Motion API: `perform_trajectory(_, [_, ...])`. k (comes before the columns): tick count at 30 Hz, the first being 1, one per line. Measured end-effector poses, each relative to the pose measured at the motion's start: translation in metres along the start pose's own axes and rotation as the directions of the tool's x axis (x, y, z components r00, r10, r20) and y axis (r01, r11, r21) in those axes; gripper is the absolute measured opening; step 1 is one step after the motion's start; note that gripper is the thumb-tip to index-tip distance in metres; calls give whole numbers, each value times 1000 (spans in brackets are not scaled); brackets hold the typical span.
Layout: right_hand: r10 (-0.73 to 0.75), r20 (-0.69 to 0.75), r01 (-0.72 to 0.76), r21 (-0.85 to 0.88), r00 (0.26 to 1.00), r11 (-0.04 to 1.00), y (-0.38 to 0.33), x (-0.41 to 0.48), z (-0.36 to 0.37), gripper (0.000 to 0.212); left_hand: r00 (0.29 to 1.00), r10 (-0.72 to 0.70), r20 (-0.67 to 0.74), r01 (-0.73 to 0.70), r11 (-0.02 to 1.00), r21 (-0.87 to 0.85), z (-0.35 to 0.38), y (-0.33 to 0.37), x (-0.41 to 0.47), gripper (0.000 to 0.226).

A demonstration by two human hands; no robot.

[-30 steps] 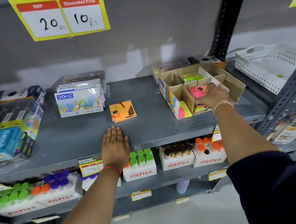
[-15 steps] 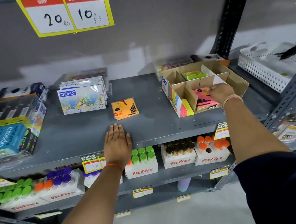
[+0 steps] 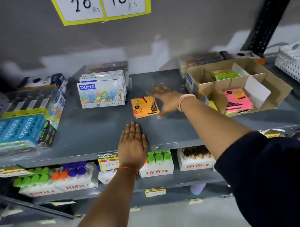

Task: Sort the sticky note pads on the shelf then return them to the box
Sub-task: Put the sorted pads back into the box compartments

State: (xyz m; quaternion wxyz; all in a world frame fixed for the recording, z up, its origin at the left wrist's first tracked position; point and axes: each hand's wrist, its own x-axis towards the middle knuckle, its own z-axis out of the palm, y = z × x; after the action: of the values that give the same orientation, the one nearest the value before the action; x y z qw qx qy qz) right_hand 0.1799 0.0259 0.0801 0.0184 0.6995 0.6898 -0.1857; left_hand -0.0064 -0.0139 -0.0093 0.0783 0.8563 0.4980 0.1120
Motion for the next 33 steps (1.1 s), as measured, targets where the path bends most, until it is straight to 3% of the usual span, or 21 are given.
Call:
perform_trajectory(5, [15, 53, -17, 34, 998, 999, -6, 31, -1, 110, 1000, 12, -27, -12, 1000, -22, 2, 2, 0, 74])
perform_trajectory(9, [7, 99, -14, 71, 995, 997, -6, 42, 9, 96, 999, 6, -38, -7, 1000, -14, 3, 1, 0, 81])
perform_trajectory(14, [21, -7, -20, 149, 1000, 989, 1, 32, 11, 66, 1000, 2, -7, -2, 1000, -16, 2, 1, 0, 82])
perform_trajectory(19, [90, -152, -75, 101, 984, 992, 2, 14, 20, 73, 1000, 8, -7, -8, 1000, 4, 1, 1, 0, 84])
perform_trajectory(28, [286, -337, -72, 527, 897, 847, 4, -31, 31, 69, 996, -3, 89, 6, 1000, -29, -10, 10, 2, 68])
perform_trajectory(33, [415, -469, -2, 660, 779, 751, 11, -58, 7, 66, 988, 42, 147, -35, 998, -46, -7, 25, 9, 56])
